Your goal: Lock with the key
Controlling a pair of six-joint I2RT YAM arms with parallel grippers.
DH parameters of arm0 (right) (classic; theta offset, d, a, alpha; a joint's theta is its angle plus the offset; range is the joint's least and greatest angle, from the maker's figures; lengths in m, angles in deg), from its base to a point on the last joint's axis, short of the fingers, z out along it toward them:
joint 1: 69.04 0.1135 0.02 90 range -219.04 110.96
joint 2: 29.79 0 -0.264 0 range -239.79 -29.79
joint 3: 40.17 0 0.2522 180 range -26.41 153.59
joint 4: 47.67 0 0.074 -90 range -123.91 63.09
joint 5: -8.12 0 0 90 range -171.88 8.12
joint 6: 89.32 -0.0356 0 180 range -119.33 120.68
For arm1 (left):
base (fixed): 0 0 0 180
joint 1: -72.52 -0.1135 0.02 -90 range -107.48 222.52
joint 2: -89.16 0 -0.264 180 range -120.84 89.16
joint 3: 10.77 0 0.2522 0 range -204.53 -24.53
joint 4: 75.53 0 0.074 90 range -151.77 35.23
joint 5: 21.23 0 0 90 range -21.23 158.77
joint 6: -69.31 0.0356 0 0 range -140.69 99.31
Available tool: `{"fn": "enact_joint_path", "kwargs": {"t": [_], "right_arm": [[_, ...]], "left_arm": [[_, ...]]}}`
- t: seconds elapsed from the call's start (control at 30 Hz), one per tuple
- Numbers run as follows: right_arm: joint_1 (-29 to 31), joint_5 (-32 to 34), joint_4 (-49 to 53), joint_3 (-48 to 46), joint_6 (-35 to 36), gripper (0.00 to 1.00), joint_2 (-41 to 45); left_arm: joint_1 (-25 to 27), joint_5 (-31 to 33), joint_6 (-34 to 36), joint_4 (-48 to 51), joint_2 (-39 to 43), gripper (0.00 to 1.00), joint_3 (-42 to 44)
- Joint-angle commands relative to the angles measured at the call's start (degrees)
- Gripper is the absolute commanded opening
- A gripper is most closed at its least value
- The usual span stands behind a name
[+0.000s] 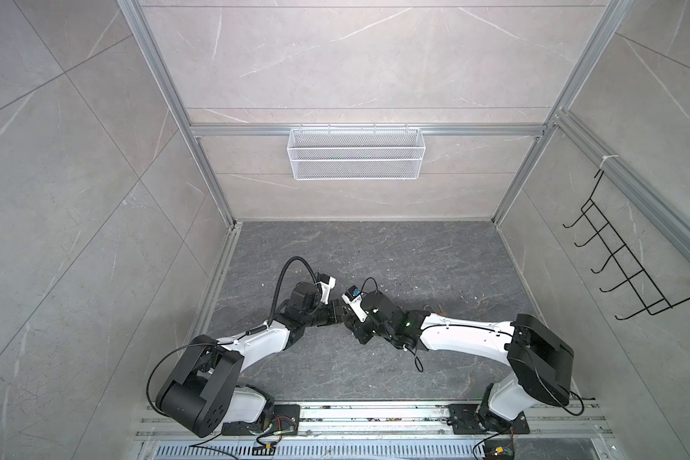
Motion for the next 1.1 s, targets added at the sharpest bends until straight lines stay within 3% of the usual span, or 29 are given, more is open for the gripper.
{"fn": "enact_joint_path", "kwargs": {"t": [0.0,0.03,0.17,0.37,0.7,1.07], "right_arm": [[0.2,-0.1,-1.5,0.7,0.7,0.0,1.3],[0.2,0.3,-1.4,0.9,0.6,0.0,1.2],[0.1,1.9,-1.0,1.5,-0.2,0.0,0.9],[0.2,3.0,-0.7,2.5,-0.5,0.0,1.0],[0.2,5.1,1.0,5.4,-2.2,0.01,-1.0],[0.0,7.8,3.0,7.2,-3.2,0.23,-1.6]], "left_arm": [[0.3,-2.1,-0.8,-3.4,0.3,0.32,0.5],[0.3,-2.1,-0.7,-3.6,0.4,0.26,0.8],[0.7,-2.1,-1.1,-4.4,0.7,0.21,1.8],[0.9,-1.7,-0.8,-5.0,0.2,0.0,2.4],[1.1,1.8,-2.6,-8.2,3.1,0.0,5.1],[1.0,3.5,-2.4,-8.9,3.6,0.0,3.8]]}}
